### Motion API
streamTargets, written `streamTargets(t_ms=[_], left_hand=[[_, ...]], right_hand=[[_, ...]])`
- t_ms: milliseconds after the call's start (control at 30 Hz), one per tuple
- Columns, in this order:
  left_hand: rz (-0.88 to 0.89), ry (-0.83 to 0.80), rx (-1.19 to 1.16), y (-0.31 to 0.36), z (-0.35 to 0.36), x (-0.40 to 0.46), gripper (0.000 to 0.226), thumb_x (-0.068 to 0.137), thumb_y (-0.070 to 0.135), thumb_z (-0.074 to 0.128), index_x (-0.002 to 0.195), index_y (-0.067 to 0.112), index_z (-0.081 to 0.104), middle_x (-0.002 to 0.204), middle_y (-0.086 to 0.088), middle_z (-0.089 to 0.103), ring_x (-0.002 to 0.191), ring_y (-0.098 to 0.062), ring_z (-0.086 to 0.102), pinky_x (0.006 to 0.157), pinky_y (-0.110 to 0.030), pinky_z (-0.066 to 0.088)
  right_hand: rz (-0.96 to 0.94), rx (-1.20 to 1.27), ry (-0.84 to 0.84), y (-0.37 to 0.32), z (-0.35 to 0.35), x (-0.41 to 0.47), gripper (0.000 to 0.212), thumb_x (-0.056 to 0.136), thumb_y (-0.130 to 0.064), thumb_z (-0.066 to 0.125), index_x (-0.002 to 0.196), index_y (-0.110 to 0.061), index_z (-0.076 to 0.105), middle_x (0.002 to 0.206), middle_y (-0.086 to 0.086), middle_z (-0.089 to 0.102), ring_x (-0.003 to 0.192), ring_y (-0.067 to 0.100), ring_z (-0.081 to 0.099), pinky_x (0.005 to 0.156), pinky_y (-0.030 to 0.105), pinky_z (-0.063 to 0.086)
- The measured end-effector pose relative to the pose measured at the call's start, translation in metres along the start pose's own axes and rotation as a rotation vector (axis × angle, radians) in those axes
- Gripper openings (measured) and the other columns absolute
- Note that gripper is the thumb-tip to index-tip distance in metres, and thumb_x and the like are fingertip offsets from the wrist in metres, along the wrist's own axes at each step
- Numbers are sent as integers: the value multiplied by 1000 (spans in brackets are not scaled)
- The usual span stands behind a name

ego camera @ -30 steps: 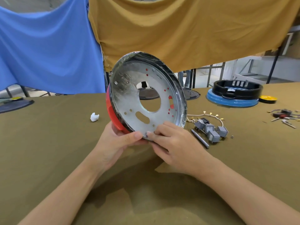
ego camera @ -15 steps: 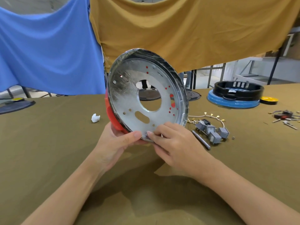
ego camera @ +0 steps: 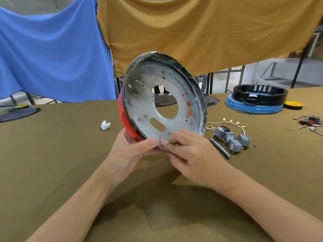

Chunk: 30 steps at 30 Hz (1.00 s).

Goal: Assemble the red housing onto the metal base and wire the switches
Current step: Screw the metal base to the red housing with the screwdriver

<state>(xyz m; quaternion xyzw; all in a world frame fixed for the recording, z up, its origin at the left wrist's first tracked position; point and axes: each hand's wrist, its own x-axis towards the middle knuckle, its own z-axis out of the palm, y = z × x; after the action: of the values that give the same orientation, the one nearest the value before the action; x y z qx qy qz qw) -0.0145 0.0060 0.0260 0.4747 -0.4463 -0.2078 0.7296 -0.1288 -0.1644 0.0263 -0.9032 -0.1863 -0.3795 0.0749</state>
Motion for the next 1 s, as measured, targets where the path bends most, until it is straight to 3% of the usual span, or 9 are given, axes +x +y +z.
streamTargets(t_ms=[167, 400, 633, 833, 1000], left_hand=[[-29, 29, -11, 0, 1, -1, 56, 79, 26, 84, 127, 9, 63, 122, -22, 69, 108, -37, 69, 82, -42, 59], [7, 82, -106, 5, 5, 5, 62, 73, 34, 87, 127, 14, 65, 126, -21, 67, 109, -39, 68, 84, -48, 59], [13, 64, -74, 5, 5, 2, 56, 75, 29, 86, 125, 14, 67, 122, -21, 69, 108, -39, 68, 81, -46, 59], [15, 126, -111, 3, 1, 3, 45, 81, 19, 66, 126, 19, 67, 127, -21, 66, 112, -42, 66, 84, -51, 59], [17, 119, -112, 4, 3, 2, 42, 80, 19, 66, 121, 25, 70, 125, -18, 68, 111, -40, 67, 82, -48, 59]], right_hand=[[-8, 50, -18, 2, 1, -1, 17, 96, -10, 62, 102, -2, 75, 81, 5, 60, 73, 20, 51, 63, 35, 46], [52, 83, 221, -5, 6, 0, 20, 87, -2, 69, 106, 0, 75, 86, 8, 67, 77, 24, 56, 71, 30, 49], [14, 98, 166, 1, 4, 1, 16, 88, -3, 69, 102, -1, 76, 82, 7, 66, 72, 24, 54, 65, 35, 49], [19, -4, 259, 3, 9, -2, 21, 88, -11, 73, 107, -2, 73, 92, 8, 68, 81, 24, 58, 76, 33, 50], [-27, -87, 246, 6, 9, -2, 9, 88, -6, 72, 96, -3, 76, 86, 8, 68, 76, 24, 59, 68, 36, 52]])
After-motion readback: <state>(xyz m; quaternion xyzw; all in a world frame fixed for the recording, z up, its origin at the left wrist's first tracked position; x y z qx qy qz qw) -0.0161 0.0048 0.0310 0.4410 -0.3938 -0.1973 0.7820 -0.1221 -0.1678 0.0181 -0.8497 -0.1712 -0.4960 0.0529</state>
